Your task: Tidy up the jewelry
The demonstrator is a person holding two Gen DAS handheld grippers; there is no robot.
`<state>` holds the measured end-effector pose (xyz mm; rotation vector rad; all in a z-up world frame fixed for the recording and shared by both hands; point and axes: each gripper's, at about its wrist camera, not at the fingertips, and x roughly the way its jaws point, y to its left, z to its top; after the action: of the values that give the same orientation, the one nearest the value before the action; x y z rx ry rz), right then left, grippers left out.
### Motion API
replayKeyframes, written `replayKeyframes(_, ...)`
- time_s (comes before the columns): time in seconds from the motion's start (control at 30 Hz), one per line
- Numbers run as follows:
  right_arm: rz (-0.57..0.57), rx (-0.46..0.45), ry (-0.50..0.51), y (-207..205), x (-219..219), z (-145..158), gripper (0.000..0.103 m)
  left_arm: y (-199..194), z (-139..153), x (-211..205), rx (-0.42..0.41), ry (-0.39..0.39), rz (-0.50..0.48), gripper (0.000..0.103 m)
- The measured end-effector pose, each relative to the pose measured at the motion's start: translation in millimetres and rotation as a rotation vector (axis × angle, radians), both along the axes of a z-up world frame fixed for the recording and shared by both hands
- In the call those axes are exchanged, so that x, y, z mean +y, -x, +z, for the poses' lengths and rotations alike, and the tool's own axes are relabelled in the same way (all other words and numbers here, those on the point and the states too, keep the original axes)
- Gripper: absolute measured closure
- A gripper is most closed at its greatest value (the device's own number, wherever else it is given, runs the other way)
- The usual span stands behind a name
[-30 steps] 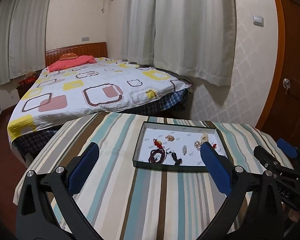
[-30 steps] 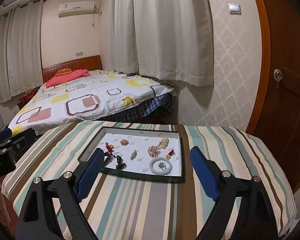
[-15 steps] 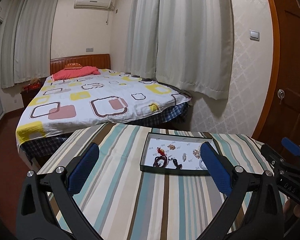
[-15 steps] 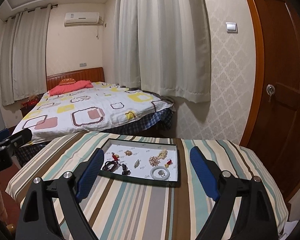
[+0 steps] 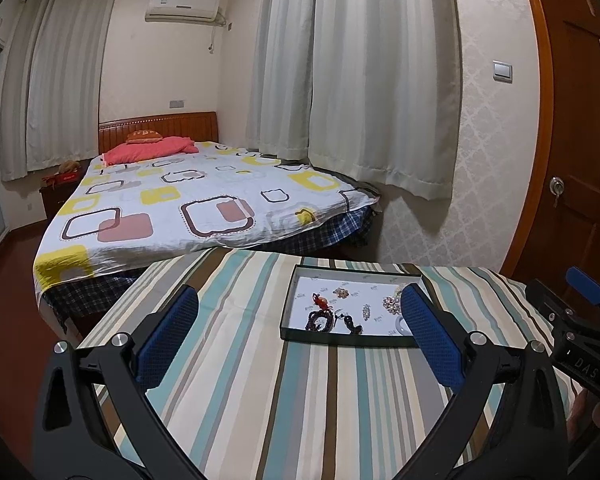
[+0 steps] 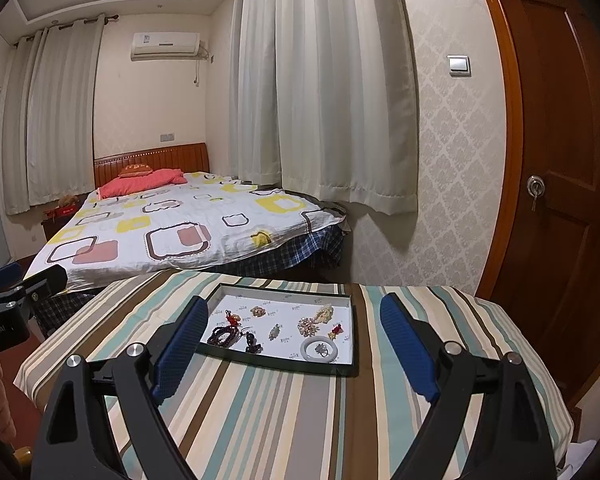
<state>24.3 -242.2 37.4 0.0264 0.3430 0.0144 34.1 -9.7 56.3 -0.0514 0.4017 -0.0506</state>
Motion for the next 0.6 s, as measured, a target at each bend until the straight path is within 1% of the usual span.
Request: replayKeyframes(0.6, 0.001, -0.002, 0.000, 1.8, 0.8, 2.6, 0.018, 1.3, 0.7, -3.3, 0.001, 0.001, -0.002, 0.004)
